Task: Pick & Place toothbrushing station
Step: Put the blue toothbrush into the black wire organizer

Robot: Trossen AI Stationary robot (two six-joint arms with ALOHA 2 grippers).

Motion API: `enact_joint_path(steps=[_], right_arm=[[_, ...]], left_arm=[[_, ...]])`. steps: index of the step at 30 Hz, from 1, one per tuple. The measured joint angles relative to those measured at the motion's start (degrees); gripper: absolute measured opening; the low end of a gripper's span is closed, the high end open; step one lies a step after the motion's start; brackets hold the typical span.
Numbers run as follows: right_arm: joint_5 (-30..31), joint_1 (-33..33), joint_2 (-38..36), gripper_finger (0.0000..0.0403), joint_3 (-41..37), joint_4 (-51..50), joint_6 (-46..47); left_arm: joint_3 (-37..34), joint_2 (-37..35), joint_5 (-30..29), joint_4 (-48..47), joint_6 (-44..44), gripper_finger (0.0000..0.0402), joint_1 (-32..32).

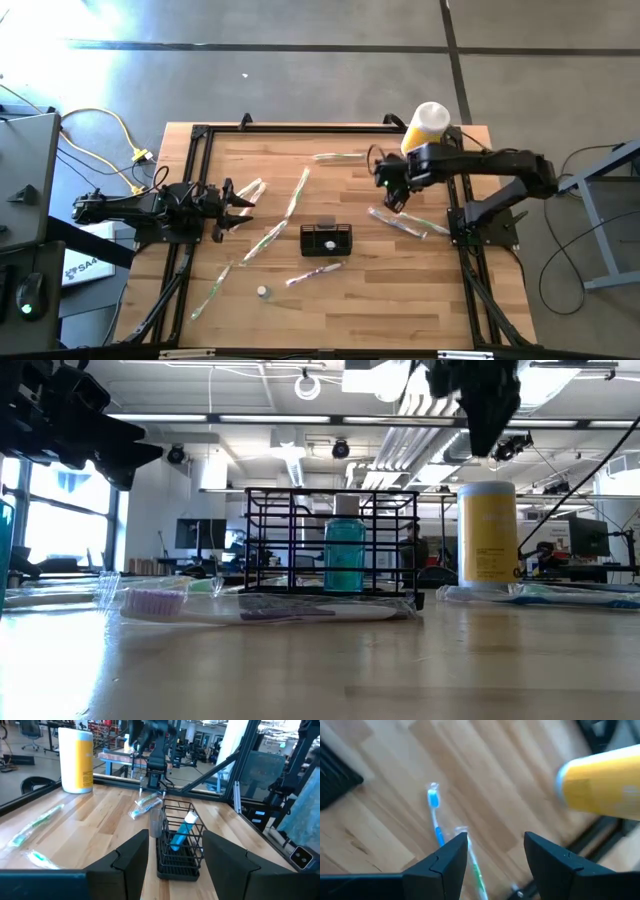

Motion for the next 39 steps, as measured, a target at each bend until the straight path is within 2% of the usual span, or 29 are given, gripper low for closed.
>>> enact_joint_path(steps=[7,13,19,39], right_arm=[[-6.9,-0.81,0.85,0.019,-16.59,20.87,-11.06],[-10.88,-3.02,1.4,0.019,-23.42,27.53,-9.52],[-12.94,-2.1,1.85,0.019,-27.88,36.03,-9.43],[-11.2,2.1,2.44,0.019,-33.64,45.69,-10.37]], left_arm=[[0.0,0.0,0.13,-0.01,-0.63,0.0181,0.0],[0.0,0.01,0.13,-0.02,-0.63,0.0181,0.01],[0.0,0.01,0.11,-0.02,-0.45,0.0181,0.0],[0.0,0.0,0.09,-0.01,-0.45,0.0181,0.0]])
